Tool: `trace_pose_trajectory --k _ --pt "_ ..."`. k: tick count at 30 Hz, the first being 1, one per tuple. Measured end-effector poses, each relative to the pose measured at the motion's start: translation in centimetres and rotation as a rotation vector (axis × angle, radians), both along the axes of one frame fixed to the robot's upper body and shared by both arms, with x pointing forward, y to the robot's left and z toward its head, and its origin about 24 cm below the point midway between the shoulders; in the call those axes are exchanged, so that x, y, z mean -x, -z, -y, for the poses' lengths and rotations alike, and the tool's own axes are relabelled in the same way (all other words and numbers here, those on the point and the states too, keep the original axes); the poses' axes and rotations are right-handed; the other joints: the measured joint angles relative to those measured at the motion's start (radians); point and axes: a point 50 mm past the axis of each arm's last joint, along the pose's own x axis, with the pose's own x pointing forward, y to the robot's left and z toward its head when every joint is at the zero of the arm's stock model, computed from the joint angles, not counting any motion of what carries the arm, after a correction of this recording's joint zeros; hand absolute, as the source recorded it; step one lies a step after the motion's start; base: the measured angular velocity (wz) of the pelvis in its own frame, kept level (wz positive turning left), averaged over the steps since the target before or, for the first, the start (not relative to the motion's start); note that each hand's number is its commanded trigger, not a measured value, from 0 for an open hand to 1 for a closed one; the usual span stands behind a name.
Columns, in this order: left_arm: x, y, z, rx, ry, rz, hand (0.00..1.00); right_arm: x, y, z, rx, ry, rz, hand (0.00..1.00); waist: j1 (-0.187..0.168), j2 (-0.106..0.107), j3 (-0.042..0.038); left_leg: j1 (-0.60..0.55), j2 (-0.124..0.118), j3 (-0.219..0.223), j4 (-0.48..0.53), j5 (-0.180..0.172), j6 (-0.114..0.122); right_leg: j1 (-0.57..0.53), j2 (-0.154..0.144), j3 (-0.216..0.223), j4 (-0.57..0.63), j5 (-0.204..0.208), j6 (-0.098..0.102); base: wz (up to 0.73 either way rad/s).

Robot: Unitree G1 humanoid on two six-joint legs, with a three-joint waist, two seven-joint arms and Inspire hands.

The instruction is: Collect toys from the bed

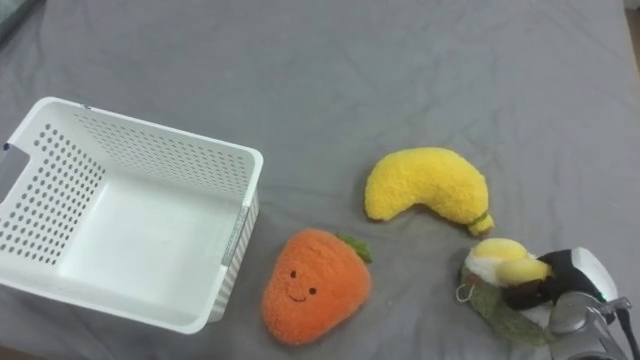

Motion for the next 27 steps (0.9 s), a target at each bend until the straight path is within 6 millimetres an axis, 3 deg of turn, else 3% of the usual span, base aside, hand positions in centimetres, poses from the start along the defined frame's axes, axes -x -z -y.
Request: trace_pose_trajectory --k 7,12,15,19,27 --pt "-0.2 -0.1 0.0 -0.002 -0.008 0.017 0.0 -0.7 -0.3 -0.5 -0.011 -0.009 0.039 1.0 0.001 -0.009 -0.001 0.026 -0.002 0.002 -0.017 0.005 0.0 0.016 0.0 0.006 -0.004 0.0 0.0 -0.02" --pt "-0.5 -0.2 -0.3 -0.013 -0.042 0.044 0.0 -3.7 -3.1 -2.1 0.0 -0.122 0.215 1.0 -0.011 -0.016 -0.0036 0.063 -0.001 0.02 -0.021 0.005 0.0 0.044 0.0 0.024 -0.005 -0.001 0.001 -0.07" --pt "-0.7 -0.4 -0.6 -0.029 -0.068 0.058 0.0 -4.5 -4.5 -3.4 0.001 -0.2 0.308 1.0 -0.007 -0.031 -0.0062 0.091 0.0 0.028 -0.026 0.005 0.0 0.067 0.001 0.031 -0.007 -0.002 0.002 -0.06" --pt "-0.8 -0.4 -0.5 -0.031 -0.066 0.072 0.0 -4.1 -5.4 -4.6 -0.008 -0.269 0.366 1.0 -0.005 -0.046 -0.0158 0.131 -0.002 0.029 -0.039 0.005 0.0 0.108 0.001 0.032 -0.018 -0.004 0.005 0.0" --pt "0.4 0.1 0.6 -0.009 -0.124 0.057 0.0 -5.4 -10.1 -6.6 0.004 -0.37 0.575 1.0 -0.027 -0.03 -0.0177 0.175 -0.004 0.032 -0.054 0.005 0.001 0.145 0.005 0.05 -0.019 -0.006 0.01 -0.02"
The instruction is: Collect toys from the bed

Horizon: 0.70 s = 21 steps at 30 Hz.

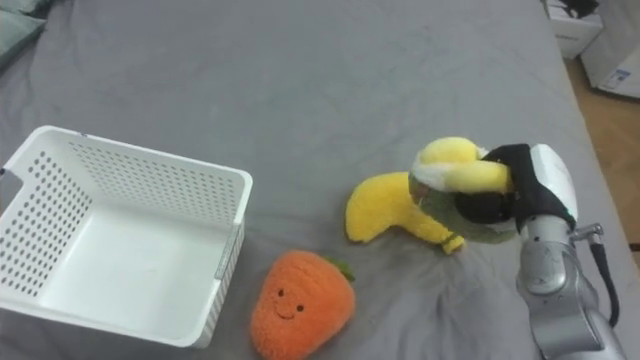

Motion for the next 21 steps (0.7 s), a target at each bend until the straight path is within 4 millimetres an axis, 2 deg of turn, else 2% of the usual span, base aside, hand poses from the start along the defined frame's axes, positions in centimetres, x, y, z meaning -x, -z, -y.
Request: trace_pose_trajectory --k 10,16,21 --pt "1.8 0.3 0.0 0.005 -0.077 -0.035 0.0 -0.1 -1.1 0.5 0.011 -0.003 0.019 1.0 0.0 0.0 0.0022 0.046 -0.001 0.01 -0.017 0.0 0.0 0.033 0.0 0.012 0.0 -0.002 0.003 -0.03" --pt "2.2 0.3 0.1 -0.003 -0.093 -0.046 0.0 -0.4 -2.7 -0.1 0.02 -0.031 0.074 1.0 0.008 -0.008 0.0059 0.053 0.001 0.02 -0.018 0.0 0.0 0.034 0.002 0.021 0.0 -0.003 0.002 -0.04" --pt "2.2 0.4 0.4 -0.003 -0.087 -0.047 0.0 -0.7 -4.7 -1.4 0.022 -0.113 0.124 1.0 0.012 -0.01 0.0069 0.052 0.0 0.017 -0.018 0.0 0.0 0.034 0.001 0.013 0.0 -0.003 0.002 0.01"
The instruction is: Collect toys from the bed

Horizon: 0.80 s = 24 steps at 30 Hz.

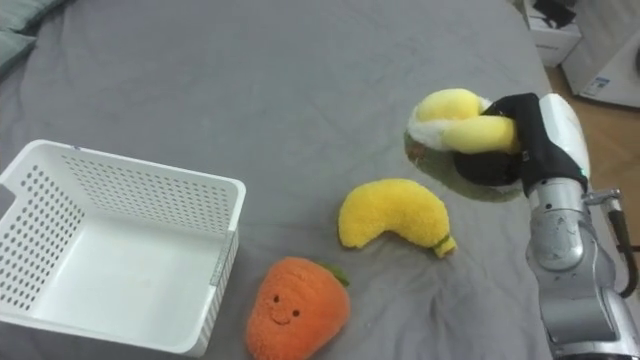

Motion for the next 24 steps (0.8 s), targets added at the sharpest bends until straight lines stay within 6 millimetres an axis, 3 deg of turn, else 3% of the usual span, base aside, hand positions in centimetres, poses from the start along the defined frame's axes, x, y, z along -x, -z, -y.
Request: trace_pose_trajectory --k 3,11,16,24 --pt "-0.2 0.0 0.0 -0.004 0.002 0.007 0.0 0.0 -0.8 -0.6 0.002 -0.036 0.018 1.0 0.006 0.0 0.0002 0.0 0.0 -0.007 0.0 0.0 0.0 0.004 -0.001 -0.007 -0.001 0.0 0.0 0.06" --pt "-0.1 -0.1 -0.1 -0.019 0.002 -0.005 0.0 -0.3 -0.5 -0.9 -0.008 -0.058 -0.043 1.0 0.021 -0.004 0.0071 0.002 -0.005 -0.031 0.001 -0.001 0.001 0.025 -0.005 -0.035 -0.003 -0.003 0.002 0.1" --pt "-0.2 -0.1 -0.2 -0.031 0.043 -0.02 0.0 -0.7 -0.8 -1.3 -0.012 -0.072 -0.031 1.0 0.047 -0.008 0.0087 0.002 -0.005 -0.033 0.001 -0.001 0.001 0.025 -0.006 -0.038 -0.003 -0.003 0.002 0.02" --pt "-0.6 -0.1 -0.2 -0.027 0.059 -0.019 0.0 -1.5 -1.9 -5.5 -0.004 -0.198 0.02 1.0 0.084 -0.009 0.0082 -0.011 -0.007 -0.04 0.002 -0.001 0.001 0.015 -0.007 -0.044 -0.002 -0.004 0.002 0.02"
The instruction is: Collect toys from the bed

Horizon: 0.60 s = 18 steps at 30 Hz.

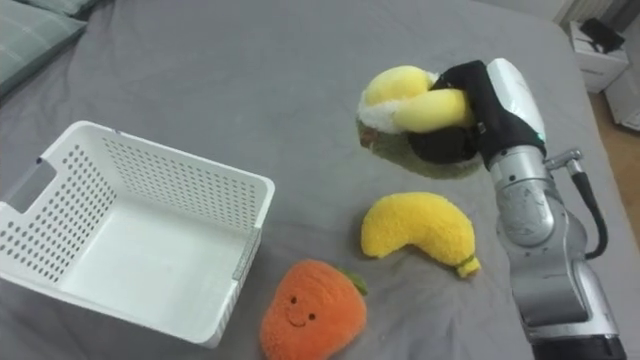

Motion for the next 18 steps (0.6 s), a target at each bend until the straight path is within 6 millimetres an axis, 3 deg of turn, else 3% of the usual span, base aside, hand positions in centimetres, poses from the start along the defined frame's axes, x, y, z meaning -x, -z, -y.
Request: trace_pose_trajectory --k 12,18 --pt "-0.7 0.0 0.4 0.013 0.026 0.014 0.0 -1.1 -0.9 -4.1 -0.024 -0.138 0.024 1.0 0.045 0.002 -0.0001 0.007 0.0 -0.026 0.002 0.0 0.0 0.018 -0.001 -0.02 0.001 0.0 0.0 0.05" --pt "-0.9 0.1 0.6 0.011 0.049 0.011 0.0 -1.0 0.0 -6.0 -0.019 -0.217 -0.042 1.0 0.078 0.003 0.0001 0.006 -0.001 -0.03 0.001 0.0 0.0 0.019 0.0 -0.019 0.002 0.0 0.0 0.0"
